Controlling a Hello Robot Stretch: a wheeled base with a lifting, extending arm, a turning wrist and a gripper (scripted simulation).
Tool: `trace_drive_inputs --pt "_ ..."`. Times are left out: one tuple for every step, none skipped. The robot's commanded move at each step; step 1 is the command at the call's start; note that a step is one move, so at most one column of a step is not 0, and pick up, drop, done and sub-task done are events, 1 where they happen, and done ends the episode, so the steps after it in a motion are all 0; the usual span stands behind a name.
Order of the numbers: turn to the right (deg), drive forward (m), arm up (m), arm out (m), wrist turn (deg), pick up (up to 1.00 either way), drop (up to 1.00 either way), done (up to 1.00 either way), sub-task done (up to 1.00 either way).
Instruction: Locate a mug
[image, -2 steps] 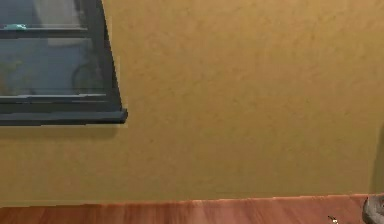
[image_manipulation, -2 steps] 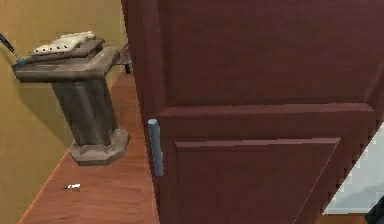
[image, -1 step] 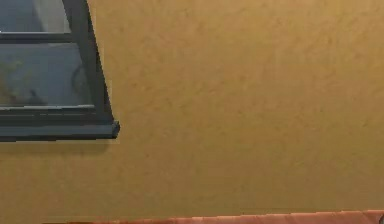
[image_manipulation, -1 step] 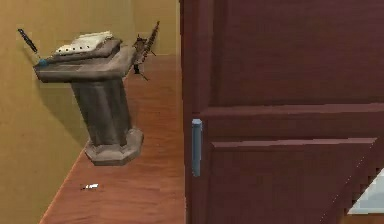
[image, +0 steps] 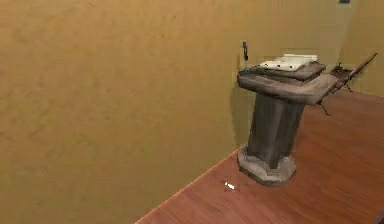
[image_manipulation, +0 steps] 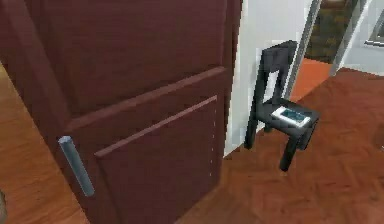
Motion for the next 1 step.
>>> trace_drive_inputs --pt "0.0 0.40 0.00 0.00 0.0 0.00 0.00 0.00 0.00"
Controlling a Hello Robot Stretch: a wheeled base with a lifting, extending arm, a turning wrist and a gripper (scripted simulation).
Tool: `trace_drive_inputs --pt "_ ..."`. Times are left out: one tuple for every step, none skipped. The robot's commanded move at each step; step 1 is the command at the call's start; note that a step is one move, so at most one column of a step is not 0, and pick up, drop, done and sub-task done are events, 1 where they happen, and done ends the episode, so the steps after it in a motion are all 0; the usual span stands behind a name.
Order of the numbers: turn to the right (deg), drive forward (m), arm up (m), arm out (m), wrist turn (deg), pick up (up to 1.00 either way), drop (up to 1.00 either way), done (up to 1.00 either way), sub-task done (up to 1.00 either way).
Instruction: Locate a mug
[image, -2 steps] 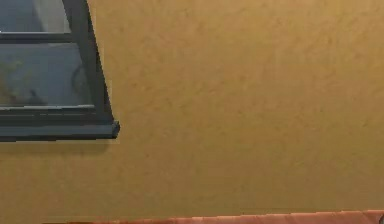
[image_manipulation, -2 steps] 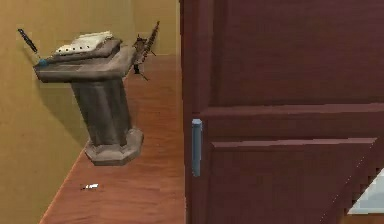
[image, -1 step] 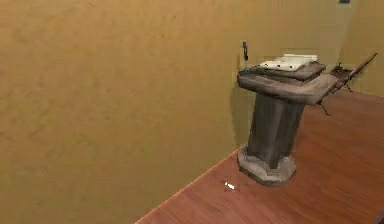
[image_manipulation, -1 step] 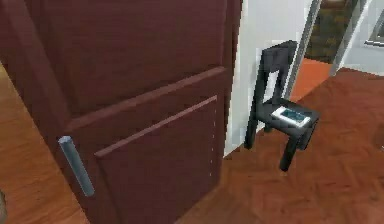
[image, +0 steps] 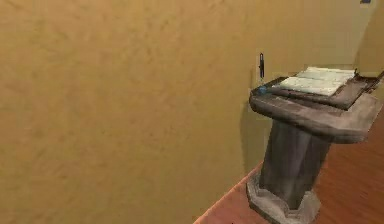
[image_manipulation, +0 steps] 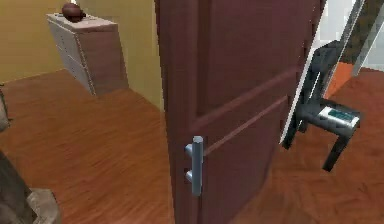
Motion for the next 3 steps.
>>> trace_drive_inputs --pt "45.0 0.00 0.00 0.00 0.0 0.00 0.00 0.00 0.00" --pt "9.0 0.00 0.00 0.00 0.0 0.00 0.00 0.00 0.00" --pt "0.0 1.00 0.00 0.00 0.0 0.00 0.00 0.00 0.00"
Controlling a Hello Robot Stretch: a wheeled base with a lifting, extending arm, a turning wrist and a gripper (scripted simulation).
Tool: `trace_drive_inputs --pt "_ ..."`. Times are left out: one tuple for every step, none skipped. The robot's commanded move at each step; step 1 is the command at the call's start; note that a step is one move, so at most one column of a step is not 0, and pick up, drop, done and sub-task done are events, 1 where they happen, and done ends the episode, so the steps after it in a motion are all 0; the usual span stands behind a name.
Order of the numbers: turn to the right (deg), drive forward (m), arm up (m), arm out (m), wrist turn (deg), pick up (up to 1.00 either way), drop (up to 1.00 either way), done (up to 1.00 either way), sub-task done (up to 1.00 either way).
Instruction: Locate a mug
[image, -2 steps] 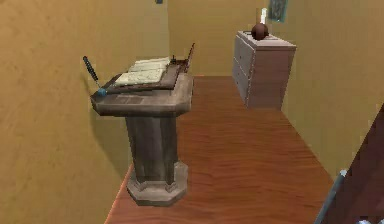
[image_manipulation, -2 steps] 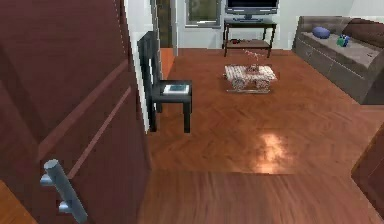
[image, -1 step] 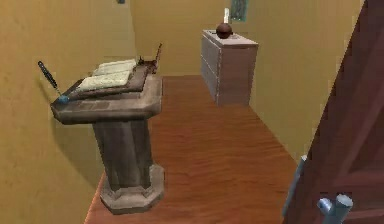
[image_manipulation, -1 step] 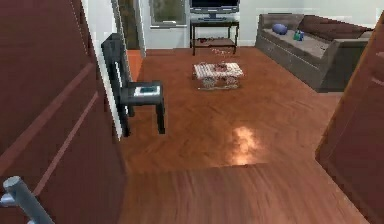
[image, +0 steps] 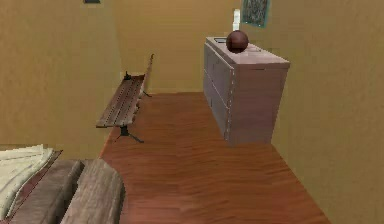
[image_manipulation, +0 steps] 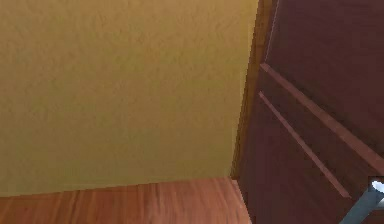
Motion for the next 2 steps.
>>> trace_drive_inputs --pt "15.0 0.00 0.00 0.00 0.0 0.00 0.00 0.00 0.00" --pt "0.0 0.05 0.00 0.00 0.0 0.00 0.00 0.00 0.00"
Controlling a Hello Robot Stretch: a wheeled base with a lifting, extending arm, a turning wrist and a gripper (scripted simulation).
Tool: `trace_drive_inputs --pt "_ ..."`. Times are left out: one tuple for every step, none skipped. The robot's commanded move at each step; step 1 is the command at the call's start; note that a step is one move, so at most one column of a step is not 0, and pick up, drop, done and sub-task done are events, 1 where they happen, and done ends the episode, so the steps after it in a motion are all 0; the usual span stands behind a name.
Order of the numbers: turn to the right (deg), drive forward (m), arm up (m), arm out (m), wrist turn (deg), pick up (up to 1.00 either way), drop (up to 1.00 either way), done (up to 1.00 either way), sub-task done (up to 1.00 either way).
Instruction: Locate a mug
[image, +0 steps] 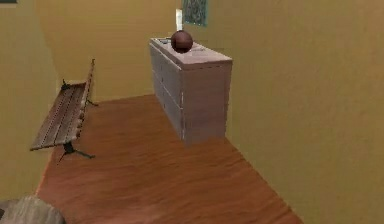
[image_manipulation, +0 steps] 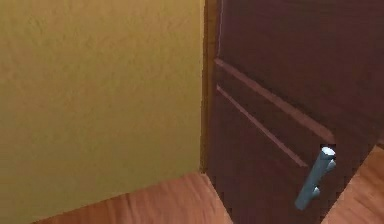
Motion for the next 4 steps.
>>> trace_drive_inputs --pt "-12.0 0.00 0.00 0.00 0.0 0.00 0.00 0.00 0.00" --pt "0.0 1.00 0.00 0.00 0.0 0.00 0.00 0.00 0.00" --pt "0.0 1.00 0.00 0.00 0.0 0.00 0.00 0.00 0.00" --pt "27.0 0.00 0.00 0.00 0.0 0.00 0.00 0.00 0.00"
